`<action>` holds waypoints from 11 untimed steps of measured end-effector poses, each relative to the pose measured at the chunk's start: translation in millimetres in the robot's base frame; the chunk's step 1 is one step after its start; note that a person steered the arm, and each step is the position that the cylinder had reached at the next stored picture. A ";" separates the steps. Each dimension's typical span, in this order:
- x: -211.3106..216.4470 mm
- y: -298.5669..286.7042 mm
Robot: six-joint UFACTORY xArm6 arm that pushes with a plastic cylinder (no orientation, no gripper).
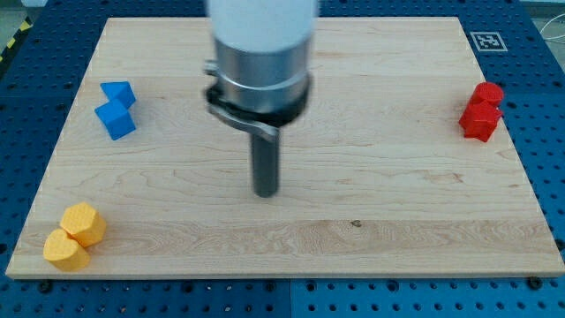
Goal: Nudge yellow heart right a bit
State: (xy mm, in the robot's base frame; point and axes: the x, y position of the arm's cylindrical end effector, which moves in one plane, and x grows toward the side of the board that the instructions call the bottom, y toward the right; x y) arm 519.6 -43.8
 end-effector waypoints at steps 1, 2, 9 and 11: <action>0.3 -64.0; 0.4 -165.9; 98.4 -228.8; 98.3 -211.8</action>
